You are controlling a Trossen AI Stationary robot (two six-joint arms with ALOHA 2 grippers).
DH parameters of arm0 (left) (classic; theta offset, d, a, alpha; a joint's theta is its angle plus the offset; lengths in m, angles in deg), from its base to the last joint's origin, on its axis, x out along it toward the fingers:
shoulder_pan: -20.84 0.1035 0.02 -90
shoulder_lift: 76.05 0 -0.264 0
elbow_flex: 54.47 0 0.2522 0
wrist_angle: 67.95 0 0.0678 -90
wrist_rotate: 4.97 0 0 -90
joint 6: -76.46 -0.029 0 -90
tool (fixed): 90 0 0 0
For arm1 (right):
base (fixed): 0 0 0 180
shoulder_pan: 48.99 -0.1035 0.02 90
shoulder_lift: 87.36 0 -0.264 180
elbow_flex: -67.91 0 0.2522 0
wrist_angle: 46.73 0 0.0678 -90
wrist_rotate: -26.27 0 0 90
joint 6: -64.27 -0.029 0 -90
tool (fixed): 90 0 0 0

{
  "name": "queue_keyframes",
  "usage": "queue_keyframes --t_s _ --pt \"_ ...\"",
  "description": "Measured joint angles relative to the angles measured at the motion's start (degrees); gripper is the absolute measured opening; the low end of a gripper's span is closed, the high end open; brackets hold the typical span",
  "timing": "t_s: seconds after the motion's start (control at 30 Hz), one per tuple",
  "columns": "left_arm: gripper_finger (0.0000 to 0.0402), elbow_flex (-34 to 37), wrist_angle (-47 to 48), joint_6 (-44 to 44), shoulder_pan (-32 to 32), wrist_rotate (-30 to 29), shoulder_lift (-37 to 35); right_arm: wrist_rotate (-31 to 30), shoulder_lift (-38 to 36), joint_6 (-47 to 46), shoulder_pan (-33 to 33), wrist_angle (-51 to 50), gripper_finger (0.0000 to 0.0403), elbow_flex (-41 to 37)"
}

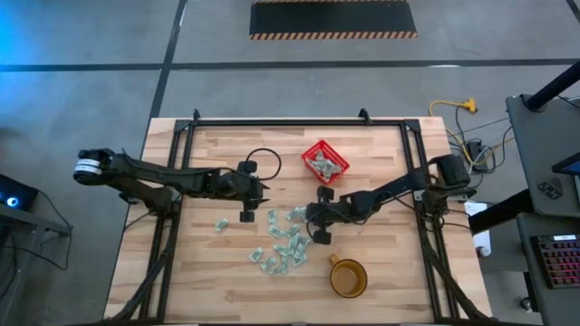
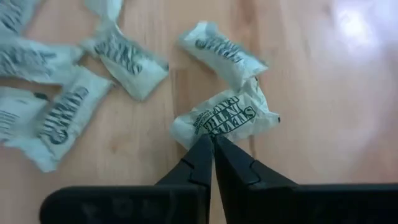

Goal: Pick and place Stevia / Truvia into bins
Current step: Put the stevia packet into the red basket

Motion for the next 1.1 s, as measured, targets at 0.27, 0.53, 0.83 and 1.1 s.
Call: queue_keyframes --t_s 0.27,0.53,0.83,1.1 --pt "0.0144 0.2 -0.3 -0.4 0.0 0.0 0.0 -8.9 -6.2 -0.1 -0.2 -7.2 0.0009 0.2" --pt "0.0144 0.3 -0.8 -0.4 0.1 -0.2 0.0 -25.1 -10.9 0.9 2.0 -14.6 0.0008 0.0" --pt "0.0144 0.3 -1.7 -0.4 0.1 -0.4 0.2 -26.4 -12.2 3.0 10.8 -16.8 0.0008 -0.2" --pt "0.0144 0.3 -1.7 -0.4 0.1 -0.4 0.2 -20.4 -12.4 10.8 19.0 -13.9 0.001 -0.2"
